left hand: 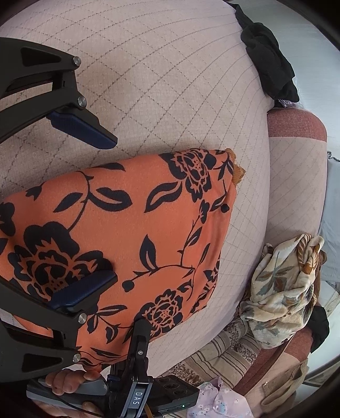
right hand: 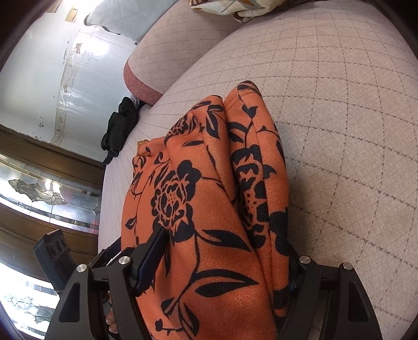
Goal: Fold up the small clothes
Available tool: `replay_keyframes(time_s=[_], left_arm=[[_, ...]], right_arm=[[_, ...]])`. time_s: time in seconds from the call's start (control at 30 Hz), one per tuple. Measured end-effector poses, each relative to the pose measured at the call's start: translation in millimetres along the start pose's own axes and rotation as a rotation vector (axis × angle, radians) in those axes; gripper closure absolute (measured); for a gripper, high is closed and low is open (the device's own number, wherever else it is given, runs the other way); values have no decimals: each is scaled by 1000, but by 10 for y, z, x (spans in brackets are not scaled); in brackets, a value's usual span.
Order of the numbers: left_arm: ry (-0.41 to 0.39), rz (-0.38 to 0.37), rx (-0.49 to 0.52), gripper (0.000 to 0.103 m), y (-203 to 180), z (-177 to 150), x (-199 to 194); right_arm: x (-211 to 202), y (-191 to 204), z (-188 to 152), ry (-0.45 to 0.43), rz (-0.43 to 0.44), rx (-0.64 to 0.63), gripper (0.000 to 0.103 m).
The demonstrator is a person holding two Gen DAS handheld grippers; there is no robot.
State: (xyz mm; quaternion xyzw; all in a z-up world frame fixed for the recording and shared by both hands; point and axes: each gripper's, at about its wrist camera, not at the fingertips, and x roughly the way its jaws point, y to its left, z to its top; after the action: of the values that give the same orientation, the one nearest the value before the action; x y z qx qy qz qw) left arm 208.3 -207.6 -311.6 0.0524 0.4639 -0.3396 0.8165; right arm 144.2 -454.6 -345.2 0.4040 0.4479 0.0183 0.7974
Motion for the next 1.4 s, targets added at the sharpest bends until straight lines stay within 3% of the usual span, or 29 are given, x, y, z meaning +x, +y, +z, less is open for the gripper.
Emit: replay_keyframes(time_s=[0.73,1.03,1.4], left_arm=[[-10,-59,-29,9,-70,-22,103],[-52,-56,-15,26,-80,-29,55],[-46,-50,-22,28,-69,-20,51]], right_arm=[[31,105,-36,-8,-39,-49,26],[75,245,-69,-29,-95,-121,33],[96,271,-68,-34,-113,-137,35]])
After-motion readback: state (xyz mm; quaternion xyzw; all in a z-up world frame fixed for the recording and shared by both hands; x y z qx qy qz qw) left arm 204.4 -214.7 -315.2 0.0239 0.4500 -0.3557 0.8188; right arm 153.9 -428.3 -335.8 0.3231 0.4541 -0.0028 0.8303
